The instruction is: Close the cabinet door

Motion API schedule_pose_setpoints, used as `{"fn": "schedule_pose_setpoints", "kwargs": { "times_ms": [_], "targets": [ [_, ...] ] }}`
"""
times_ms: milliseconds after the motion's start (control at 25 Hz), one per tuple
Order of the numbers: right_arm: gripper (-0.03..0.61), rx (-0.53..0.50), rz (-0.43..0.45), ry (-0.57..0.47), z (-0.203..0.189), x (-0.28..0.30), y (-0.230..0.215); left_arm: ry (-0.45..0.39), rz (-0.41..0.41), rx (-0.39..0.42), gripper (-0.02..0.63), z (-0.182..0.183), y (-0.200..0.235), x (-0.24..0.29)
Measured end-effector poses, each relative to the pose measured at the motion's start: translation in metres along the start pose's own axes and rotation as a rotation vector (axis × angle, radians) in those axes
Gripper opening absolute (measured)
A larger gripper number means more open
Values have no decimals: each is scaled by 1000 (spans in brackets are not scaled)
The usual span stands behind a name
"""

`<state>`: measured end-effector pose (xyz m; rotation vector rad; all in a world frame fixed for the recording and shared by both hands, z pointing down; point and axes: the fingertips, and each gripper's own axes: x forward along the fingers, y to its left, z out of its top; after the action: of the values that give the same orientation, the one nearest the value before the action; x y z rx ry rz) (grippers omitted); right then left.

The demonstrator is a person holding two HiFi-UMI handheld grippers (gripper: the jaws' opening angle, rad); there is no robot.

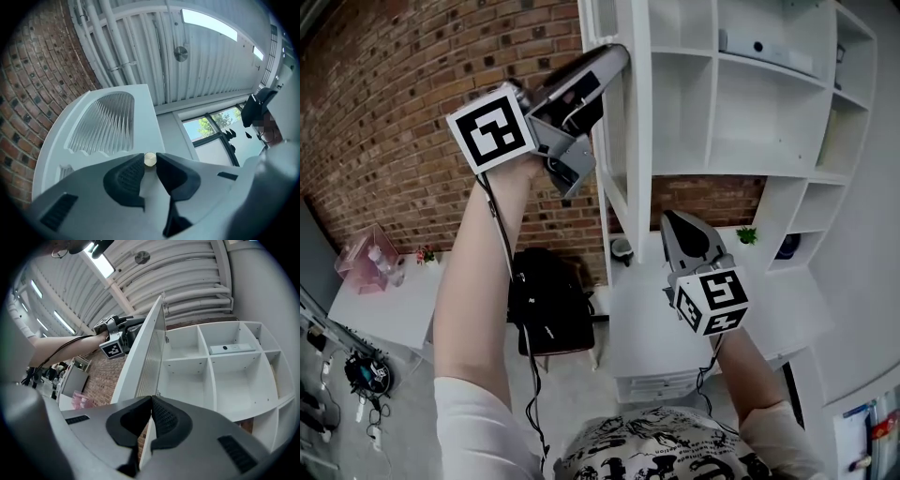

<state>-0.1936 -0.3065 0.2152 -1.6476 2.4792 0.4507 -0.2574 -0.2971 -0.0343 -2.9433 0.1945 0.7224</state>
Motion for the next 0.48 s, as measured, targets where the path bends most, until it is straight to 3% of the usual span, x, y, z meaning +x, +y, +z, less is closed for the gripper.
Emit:
{"fn": "schedule_pose_setpoints", "kwargs": {
  "times_ms": [480],
  "targets": [
    [15,27,58,22,-11,-4,-100,-2,139,94,92,-33,5,75]
  ]
}}
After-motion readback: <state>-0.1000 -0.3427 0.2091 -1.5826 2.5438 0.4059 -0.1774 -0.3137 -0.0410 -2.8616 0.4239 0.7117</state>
